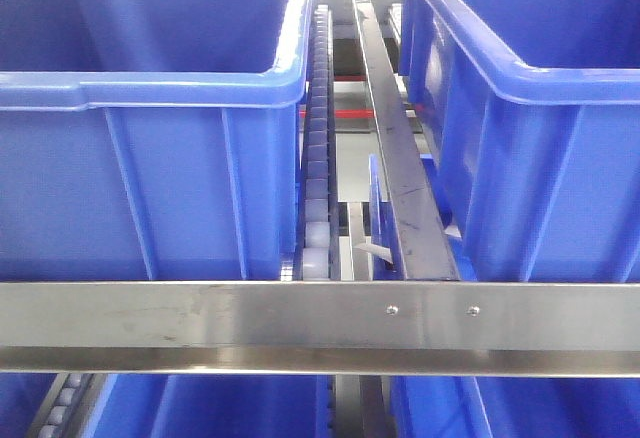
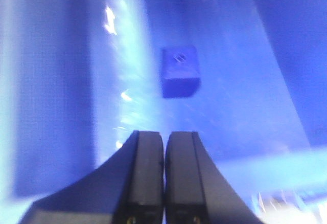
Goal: Pick and sort blue part to right shelf
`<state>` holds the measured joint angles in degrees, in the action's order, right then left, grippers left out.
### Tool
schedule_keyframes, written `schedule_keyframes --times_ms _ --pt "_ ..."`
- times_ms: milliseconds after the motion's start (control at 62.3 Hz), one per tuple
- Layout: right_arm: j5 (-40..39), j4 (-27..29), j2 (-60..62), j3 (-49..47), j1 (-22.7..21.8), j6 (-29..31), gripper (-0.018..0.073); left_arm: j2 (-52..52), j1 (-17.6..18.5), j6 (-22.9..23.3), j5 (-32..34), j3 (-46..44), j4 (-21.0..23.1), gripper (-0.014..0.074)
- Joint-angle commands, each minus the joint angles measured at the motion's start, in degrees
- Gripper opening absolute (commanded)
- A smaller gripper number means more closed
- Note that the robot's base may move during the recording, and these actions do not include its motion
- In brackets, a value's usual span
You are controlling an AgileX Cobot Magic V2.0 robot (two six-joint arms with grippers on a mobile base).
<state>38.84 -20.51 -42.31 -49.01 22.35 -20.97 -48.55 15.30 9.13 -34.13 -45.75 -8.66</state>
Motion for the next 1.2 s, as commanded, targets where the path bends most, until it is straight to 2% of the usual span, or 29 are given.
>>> schedule_keyframes --times_ms 0,128,321,433,610,963,1123,1187 --pt "-0.1 -1.4 -7.6 -7.8 -0.3 -0.1 0.0155 4.2 0.4 0.0 5.4 0.1 -1.4 0.0123" --pt "4.8 -0.4 -18.3 -16.9 -2.9 -0.1 0.0155 9.1 0.4 0.0 5.5 1.8 -2.7 0.0123" --pt "6.1 1.3 -30.4 -24.2 -10.9 1.0 0.0155 13.7 0.4 0.0 5.4 3.9 -2.8 0.0123" --pt "5.0 5.4 -36.1 -26.2 -15.7 5.6 0.0155 15.3 0.4 0.0 4.9 4.7 -2.7 0.0123" --pt "3.6 11.4 -45.4 -29.4 -20.4 15.1 0.0155 16.3 0.4 0.0 4.8 5.1 -2.7 0.0123" --pt "-8.0 11.2 -60.2 -30.0 -21.9 16.4 0.0155 16.3 0.4 0.0 4.9 5.1 -2.1 0.0123" --pt "-8.6 11.2 -62.9 -30.0 -21.9 16.4 0.0156 16.3 0.4 0.0 4.9 5.1 -1.7 0.0123" --pt "-8.4 11.2 -63.2 -30.0 -21.9 16.4 0.0186 16.3 0.4 0.0 4.9 5.1 -1.0 0.0123"
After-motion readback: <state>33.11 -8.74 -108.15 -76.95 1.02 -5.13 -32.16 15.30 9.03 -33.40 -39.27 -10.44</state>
